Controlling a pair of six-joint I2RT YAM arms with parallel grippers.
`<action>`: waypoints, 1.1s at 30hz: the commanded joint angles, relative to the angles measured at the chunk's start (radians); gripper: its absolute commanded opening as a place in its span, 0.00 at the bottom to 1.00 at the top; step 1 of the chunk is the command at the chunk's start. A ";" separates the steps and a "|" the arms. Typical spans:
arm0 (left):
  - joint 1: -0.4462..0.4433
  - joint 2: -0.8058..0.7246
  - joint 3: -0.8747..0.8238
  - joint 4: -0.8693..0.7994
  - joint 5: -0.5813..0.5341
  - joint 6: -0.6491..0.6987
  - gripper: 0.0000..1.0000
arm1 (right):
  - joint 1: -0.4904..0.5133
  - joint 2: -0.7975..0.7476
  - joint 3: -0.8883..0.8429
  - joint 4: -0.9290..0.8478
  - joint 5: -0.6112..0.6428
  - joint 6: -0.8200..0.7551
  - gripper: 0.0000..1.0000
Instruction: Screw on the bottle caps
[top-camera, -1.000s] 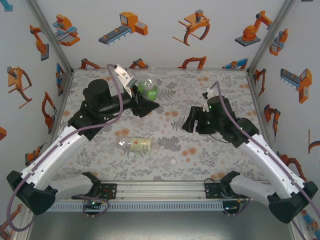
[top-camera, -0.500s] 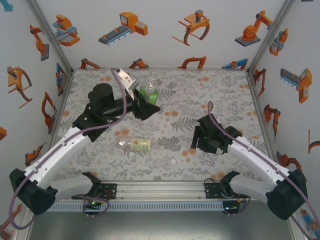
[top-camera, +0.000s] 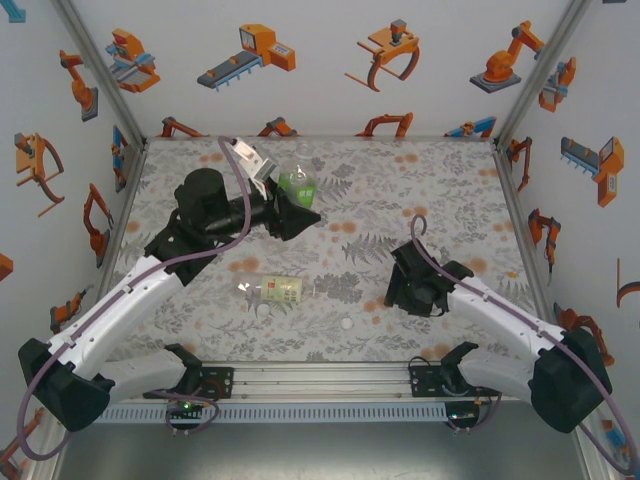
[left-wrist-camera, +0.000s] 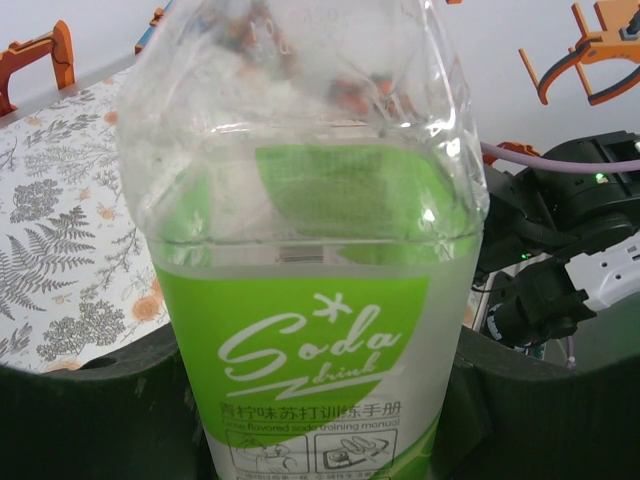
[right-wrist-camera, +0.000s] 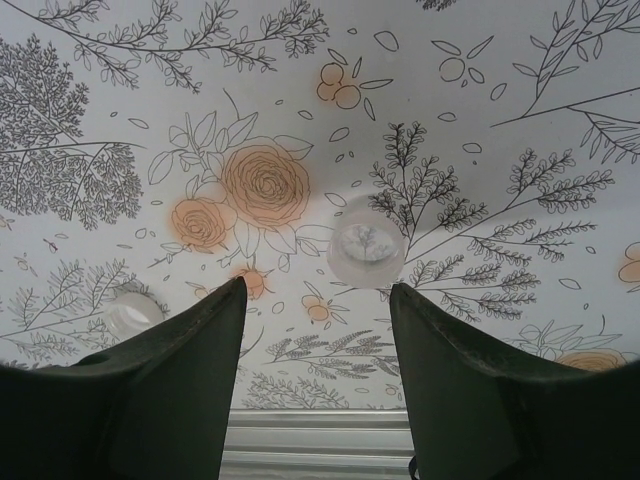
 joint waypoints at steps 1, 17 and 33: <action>-0.002 -0.005 0.007 0.034 0.008 -0.017 0.14 | 0.007 0.014 -0.009 0.019 0.019 0.019 0.55; -0.002 0.002 0.003 0.030 0.011 -0.034 0.14 | 0.007 0.066 -0.013 0.009 0.030 0.056 0.53; -0.002 0.016 0.004 0.032 0.010 -0.045 0.13 | 0.007 0.103 -0.009 -0.001 0.033 0.066 0.52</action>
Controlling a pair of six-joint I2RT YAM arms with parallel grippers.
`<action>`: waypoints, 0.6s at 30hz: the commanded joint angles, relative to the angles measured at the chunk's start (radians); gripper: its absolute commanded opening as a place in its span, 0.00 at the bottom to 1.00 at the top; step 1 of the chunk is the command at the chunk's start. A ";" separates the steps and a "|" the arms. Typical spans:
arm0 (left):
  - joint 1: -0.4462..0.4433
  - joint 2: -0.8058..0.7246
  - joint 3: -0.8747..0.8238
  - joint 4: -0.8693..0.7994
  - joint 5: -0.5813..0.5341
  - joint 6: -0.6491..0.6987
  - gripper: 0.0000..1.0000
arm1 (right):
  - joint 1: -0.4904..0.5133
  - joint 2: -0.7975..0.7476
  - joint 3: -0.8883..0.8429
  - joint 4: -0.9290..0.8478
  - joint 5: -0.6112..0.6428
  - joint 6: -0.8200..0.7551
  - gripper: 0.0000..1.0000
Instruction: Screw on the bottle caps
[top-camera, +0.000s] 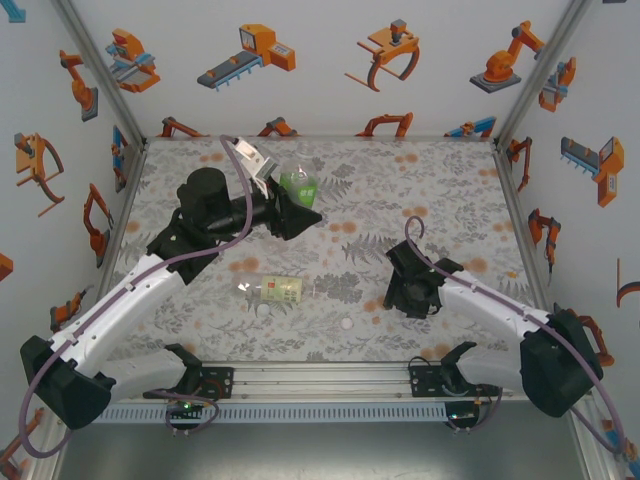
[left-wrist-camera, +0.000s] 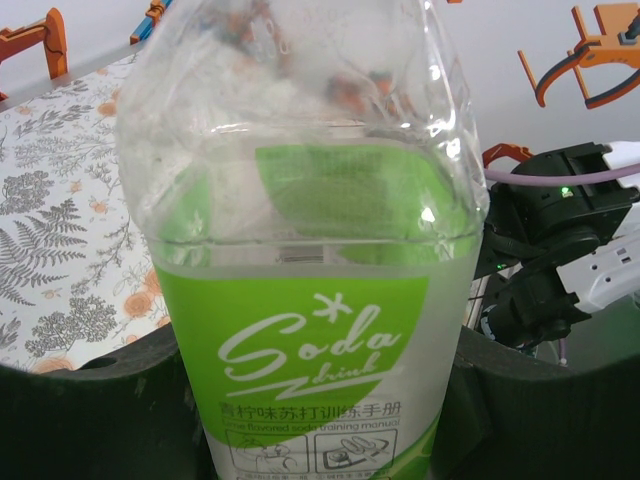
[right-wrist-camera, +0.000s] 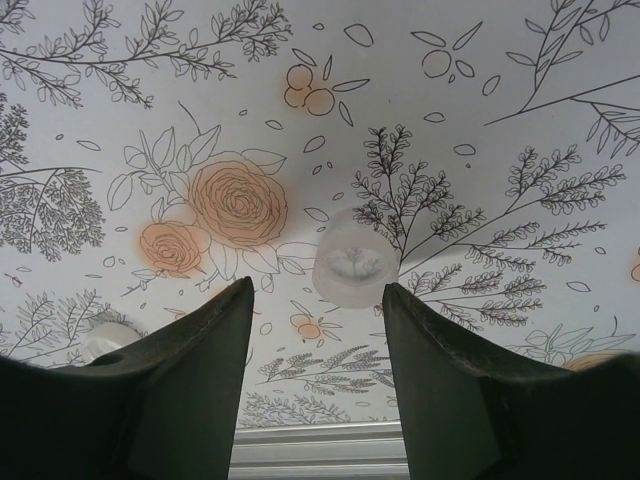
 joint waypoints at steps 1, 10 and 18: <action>-0.001 0.003 0.005 0.029 0.010 -0.022 0.13 | 0.007 0.012 -0.003 -0.018 0.023 0.019 0.51; -0.004 0.011 0.004 0.028 0.009 -0.027 0.13 | 0.007 0.026 -0.017 -0.018 0.026 0.023 0.50; -0.001 0.018 0.010 0.022 0.010 -0.030 0.13 | 0.008 0.009 0.008 -0.047 0.026 0.018 0.49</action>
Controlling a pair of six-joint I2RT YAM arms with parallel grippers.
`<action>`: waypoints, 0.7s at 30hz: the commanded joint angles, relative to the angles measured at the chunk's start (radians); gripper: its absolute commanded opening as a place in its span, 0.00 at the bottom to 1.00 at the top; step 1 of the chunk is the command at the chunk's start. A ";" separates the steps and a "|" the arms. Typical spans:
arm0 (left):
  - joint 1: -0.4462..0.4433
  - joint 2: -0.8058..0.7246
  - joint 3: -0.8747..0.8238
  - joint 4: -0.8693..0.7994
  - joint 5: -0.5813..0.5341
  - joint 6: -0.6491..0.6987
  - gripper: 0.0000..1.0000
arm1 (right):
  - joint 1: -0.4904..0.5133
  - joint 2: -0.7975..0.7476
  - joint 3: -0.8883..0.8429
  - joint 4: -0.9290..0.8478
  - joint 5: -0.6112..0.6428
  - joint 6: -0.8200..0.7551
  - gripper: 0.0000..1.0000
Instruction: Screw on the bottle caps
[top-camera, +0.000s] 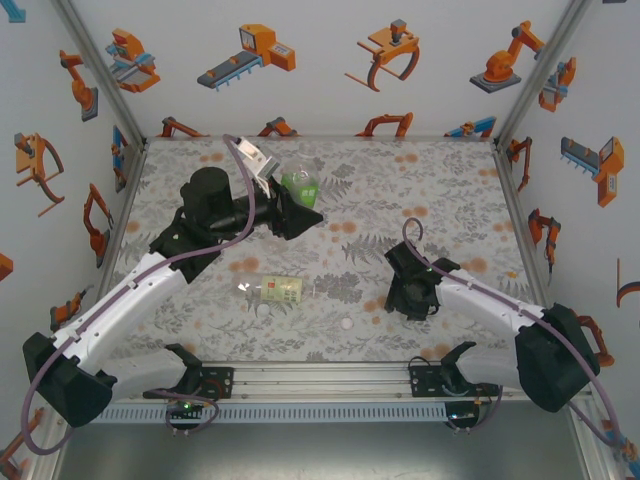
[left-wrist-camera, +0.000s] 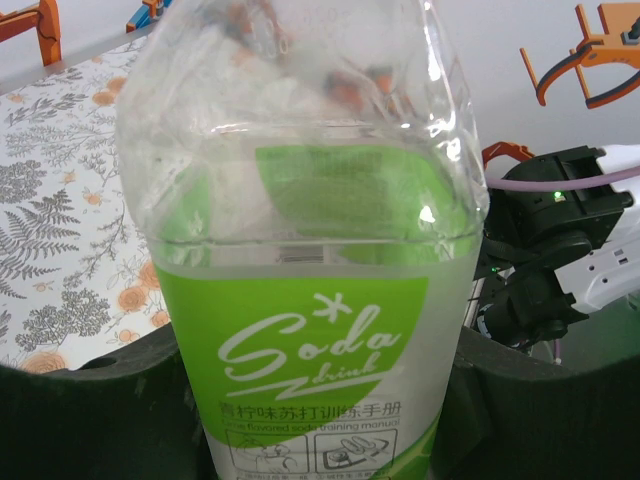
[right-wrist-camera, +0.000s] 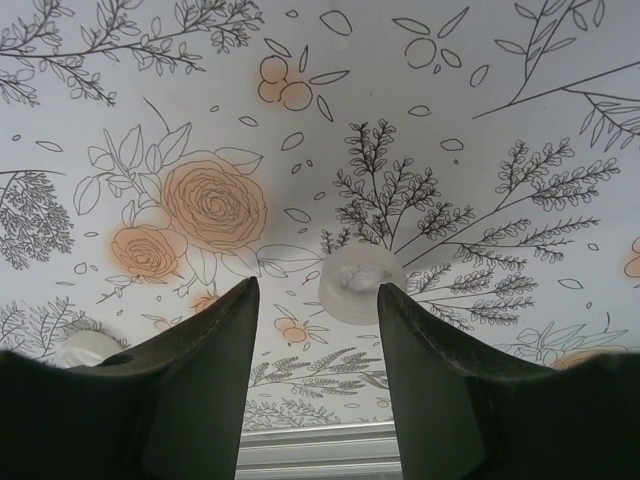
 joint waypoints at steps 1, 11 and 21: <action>-0.001 0.004 0.011 0.019 0.009 -0.014 0.13 | 0.007 -0.024 0.019 -0.044 0.025 0.017 0.49; -0.004 0.007 0.006 0.014 0.003 -0.018 0.12 | 0.007 -0.068 0.023 -0.077 0.038 0.023 0.49; -0.002 0.004 0.005 0.009 0.000 -0.019 0.12 | 0.007 -0.043 0.013 -0.078 0.044 0.026 0.48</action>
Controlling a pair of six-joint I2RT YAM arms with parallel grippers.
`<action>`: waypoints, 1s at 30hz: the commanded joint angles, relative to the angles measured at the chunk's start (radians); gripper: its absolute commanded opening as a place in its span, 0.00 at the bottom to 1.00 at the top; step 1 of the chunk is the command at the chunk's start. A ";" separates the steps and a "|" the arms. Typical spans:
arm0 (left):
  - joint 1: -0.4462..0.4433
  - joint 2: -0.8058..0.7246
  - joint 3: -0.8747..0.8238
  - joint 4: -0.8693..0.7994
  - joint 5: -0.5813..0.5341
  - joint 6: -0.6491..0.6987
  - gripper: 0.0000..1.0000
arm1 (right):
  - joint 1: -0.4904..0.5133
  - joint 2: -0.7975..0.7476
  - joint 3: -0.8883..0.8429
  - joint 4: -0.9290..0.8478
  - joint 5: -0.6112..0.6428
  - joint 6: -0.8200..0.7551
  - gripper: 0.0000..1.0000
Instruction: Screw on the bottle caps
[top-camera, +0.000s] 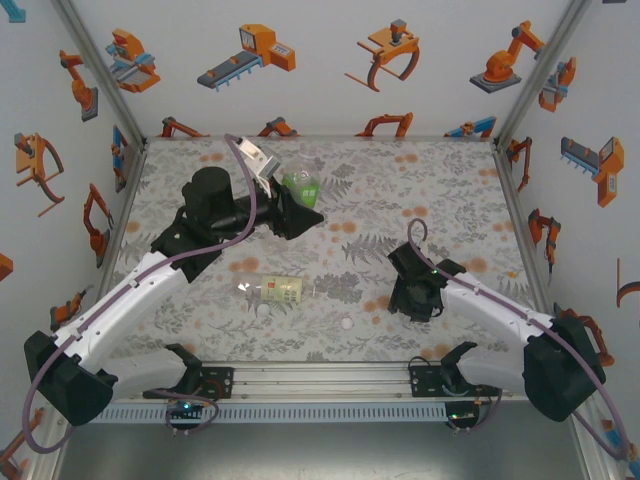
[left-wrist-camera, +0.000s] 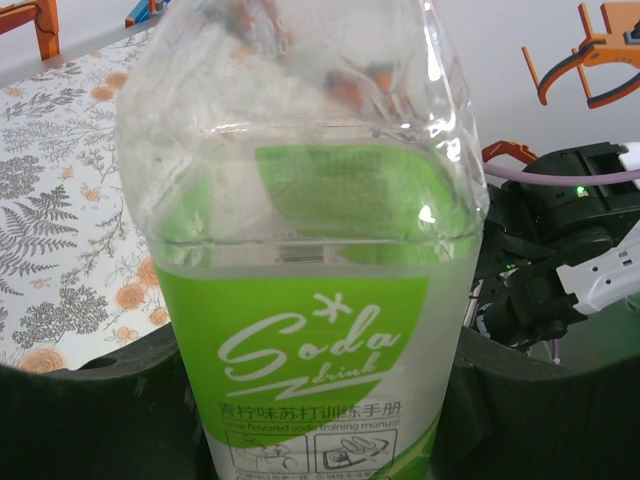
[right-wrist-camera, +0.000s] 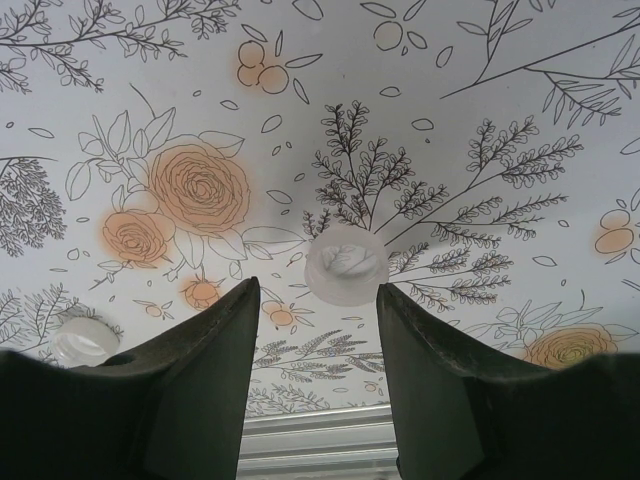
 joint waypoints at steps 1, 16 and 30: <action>-0.004 -0.003 0.006 0.009 0.001 -0.014 0.12 | 0.007 0.012 0.010 -0.024 0.030 0.018 0.48; -0.002 -0.002 0.002 0.002 -0.001 -0.023 0.12 | 0.008 0.038 -0.016 -0.007 0.024 0.026 0.48; -0.003 -0.006 0.005 -0.010 -0.005 -0.027 0.11 | 0.007 0.077 -0.030 0.017 0.016 0.027 0.26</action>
